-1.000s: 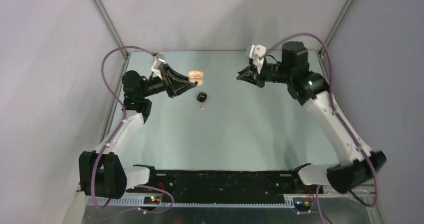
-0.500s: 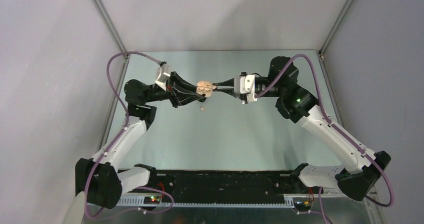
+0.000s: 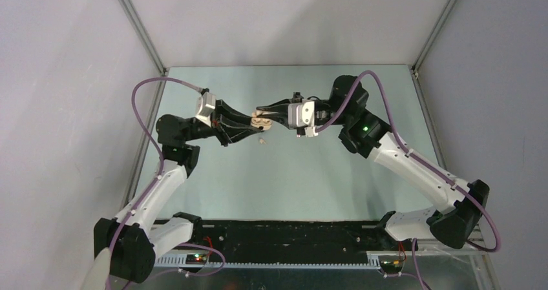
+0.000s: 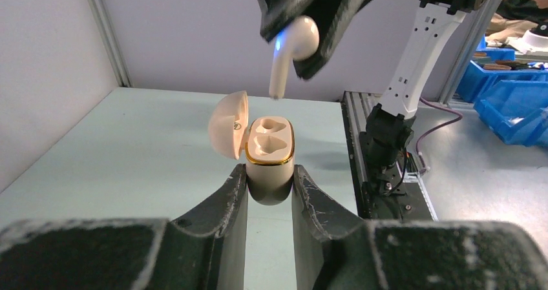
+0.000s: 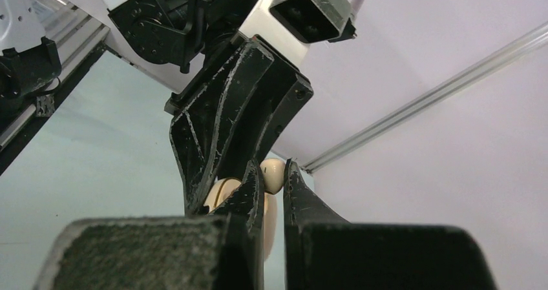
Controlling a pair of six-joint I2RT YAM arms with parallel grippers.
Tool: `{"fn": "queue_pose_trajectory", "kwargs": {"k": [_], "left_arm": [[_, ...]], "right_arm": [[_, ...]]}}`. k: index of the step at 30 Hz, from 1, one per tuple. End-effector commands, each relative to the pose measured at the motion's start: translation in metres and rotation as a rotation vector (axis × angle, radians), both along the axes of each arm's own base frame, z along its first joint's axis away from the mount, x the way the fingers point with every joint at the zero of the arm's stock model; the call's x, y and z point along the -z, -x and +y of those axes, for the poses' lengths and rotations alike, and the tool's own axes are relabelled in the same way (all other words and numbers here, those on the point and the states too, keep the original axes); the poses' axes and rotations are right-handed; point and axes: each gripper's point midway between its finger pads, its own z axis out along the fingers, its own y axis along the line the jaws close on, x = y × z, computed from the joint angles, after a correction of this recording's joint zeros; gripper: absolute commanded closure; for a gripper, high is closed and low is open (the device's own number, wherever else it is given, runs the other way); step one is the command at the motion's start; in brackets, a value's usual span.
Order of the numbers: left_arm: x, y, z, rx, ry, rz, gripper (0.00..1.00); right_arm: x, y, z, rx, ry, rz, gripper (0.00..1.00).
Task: Insert the wireless bluetooth earbuds into the charging case
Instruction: Insert the left earbud into the left side groove of the charging case.
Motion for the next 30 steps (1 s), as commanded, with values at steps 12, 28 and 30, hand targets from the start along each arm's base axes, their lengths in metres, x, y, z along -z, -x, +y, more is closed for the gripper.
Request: {"fn": "queue_pose_trajectory", "kwargs": {"k": [12, 28, 30], "left_arm": [[-0.019, 0.004, 0.004, -0.051, 0.055, -0.056, 1.00], [-0.018, 0.006, 0.005, -0.052, 0.053, -0.071, 1.00], [-0.018, 0.006, 0.005, -0.052, 0.053, -0.073, 1.00]], "right_arm": [[-0.005, 0.009, 0.010, -0.014, -0.014, -0.027, 1.00], [0.008, -0.001, 0.014, 0.030, 0.019, -0.001, 1.00], [0.008, 0.000, 0.015, 0.029, 0.020, 0.001, 1.00]]}}
